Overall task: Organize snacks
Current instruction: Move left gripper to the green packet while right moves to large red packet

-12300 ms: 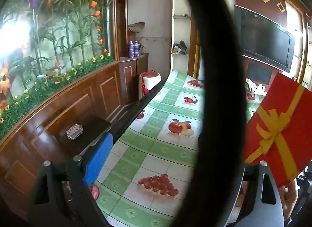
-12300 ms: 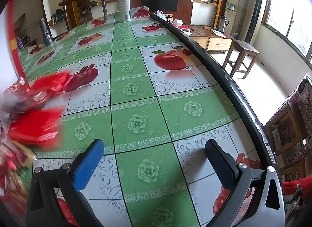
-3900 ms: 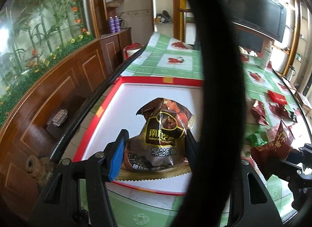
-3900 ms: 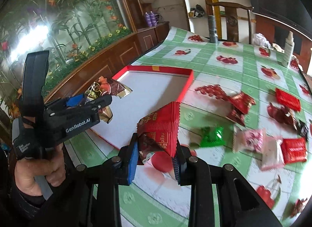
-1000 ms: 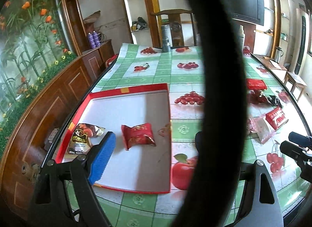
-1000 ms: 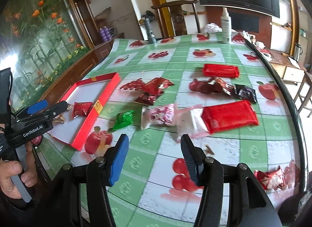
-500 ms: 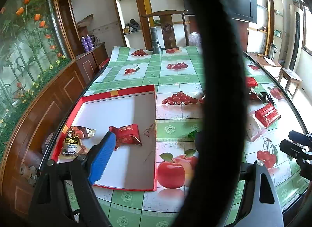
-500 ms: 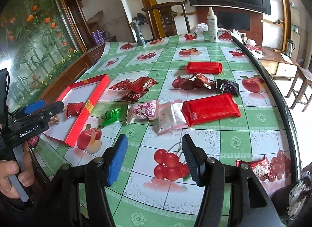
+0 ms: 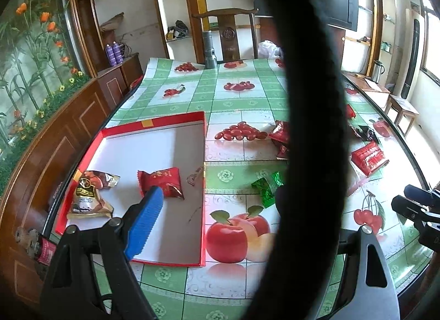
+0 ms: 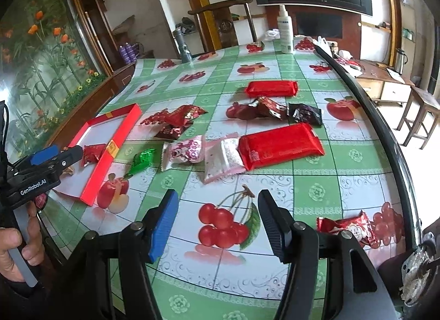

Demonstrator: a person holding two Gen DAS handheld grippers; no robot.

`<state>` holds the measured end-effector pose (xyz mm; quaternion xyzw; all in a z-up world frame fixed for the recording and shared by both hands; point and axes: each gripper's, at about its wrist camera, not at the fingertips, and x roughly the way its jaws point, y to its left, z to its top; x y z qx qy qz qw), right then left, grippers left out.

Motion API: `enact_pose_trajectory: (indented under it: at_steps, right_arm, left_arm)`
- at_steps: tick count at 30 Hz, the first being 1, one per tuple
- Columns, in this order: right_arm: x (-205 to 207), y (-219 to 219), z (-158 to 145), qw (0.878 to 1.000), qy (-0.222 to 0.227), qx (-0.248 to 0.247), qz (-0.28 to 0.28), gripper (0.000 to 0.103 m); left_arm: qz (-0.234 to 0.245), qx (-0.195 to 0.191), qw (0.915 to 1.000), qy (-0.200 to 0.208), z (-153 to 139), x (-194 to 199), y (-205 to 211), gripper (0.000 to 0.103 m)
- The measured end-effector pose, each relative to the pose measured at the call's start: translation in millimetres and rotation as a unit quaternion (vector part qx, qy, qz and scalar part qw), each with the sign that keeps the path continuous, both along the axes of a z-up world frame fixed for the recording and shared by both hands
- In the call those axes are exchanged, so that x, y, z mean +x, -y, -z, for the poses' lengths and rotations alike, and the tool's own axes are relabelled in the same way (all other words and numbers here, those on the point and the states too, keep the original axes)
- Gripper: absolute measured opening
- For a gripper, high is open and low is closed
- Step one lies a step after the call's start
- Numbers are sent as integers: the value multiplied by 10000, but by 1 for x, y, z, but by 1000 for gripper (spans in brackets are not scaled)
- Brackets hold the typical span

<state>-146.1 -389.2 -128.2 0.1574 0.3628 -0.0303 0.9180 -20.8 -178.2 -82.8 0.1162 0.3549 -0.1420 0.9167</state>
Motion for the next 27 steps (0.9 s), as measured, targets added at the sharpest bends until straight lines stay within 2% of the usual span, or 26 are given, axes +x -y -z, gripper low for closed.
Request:
enact_pose_trajectory:
  at_steps: [16, 27]
  right_arm:
    - [2, 15, 8, 9997, -103, 117, 170, 61]
    - [23, 32, 12, 9987, -165, 174, 447, 61]
  left_arm:
    - [335, -58, 9982, -502, 25, 5, 10, 84]
    - [400, -34, 9960, -802, 46, 29, 40, 84]
